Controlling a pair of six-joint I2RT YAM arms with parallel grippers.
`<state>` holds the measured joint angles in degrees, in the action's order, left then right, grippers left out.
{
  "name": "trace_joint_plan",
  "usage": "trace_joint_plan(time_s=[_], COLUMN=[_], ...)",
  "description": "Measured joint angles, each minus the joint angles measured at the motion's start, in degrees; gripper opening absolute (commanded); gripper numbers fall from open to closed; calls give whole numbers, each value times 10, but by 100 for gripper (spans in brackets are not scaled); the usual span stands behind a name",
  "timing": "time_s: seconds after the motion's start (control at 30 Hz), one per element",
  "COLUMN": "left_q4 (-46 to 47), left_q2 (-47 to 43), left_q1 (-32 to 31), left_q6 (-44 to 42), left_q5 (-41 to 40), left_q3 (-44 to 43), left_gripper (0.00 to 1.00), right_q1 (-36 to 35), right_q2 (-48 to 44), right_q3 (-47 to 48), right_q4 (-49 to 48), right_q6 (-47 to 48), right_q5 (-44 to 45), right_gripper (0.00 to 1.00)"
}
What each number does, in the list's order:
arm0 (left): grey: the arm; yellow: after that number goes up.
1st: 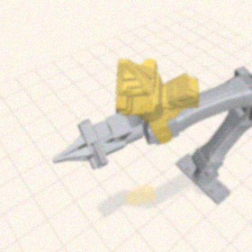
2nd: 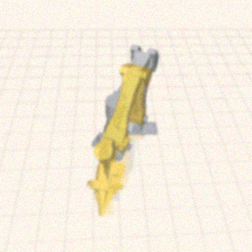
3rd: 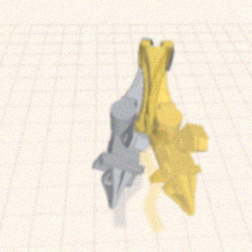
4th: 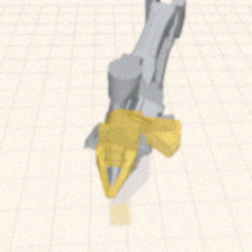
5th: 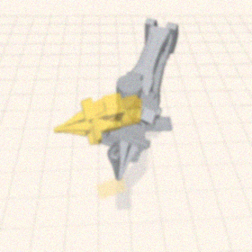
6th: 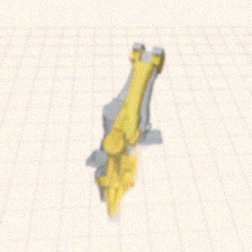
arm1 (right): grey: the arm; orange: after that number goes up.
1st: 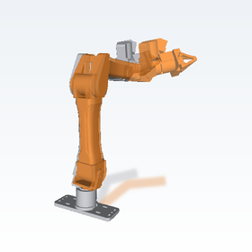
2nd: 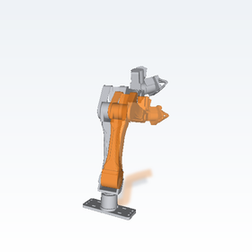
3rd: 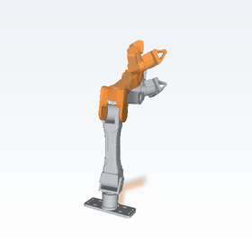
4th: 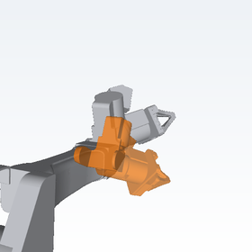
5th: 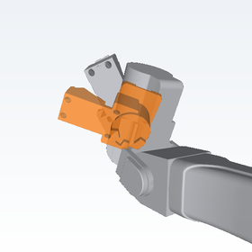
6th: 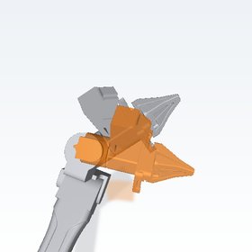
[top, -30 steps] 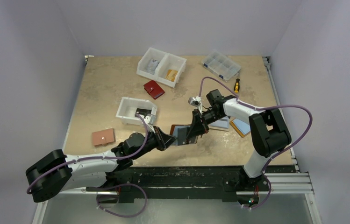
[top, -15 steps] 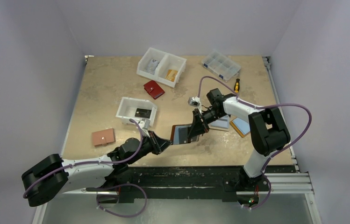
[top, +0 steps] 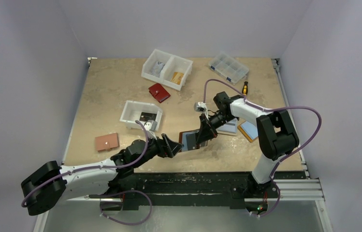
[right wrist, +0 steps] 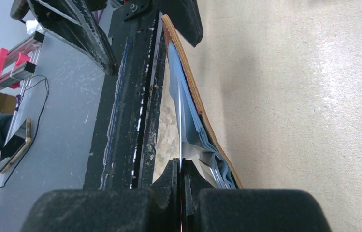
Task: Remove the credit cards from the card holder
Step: Remove the credit card from the card holder.
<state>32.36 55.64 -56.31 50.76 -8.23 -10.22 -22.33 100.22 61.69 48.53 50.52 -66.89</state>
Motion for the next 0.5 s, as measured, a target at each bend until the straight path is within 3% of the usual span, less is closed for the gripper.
trace_joint_plan(time_s=[0.1,0.27,0.4,0.5], left_q4=[-13,-16,-1,20], left_q2=[-7,10,62,110], left_q1=[0,0,0,0], left_q6=[-16,-35,-49,-54], left_q5=[-9,-7,14,36], left_q3=[-10,-26,-49,-64], left_gripper=[98,98,94,83], right_q1=[0,0,0,0], right_q2=[7,18,18,18], right_q3=[10,16,17,17], right_q4=[16,31,40,45], right_q6=[16,33,42,47], right_q5=[0,0,-1,-1], right_gripper=[0,0,0,0])
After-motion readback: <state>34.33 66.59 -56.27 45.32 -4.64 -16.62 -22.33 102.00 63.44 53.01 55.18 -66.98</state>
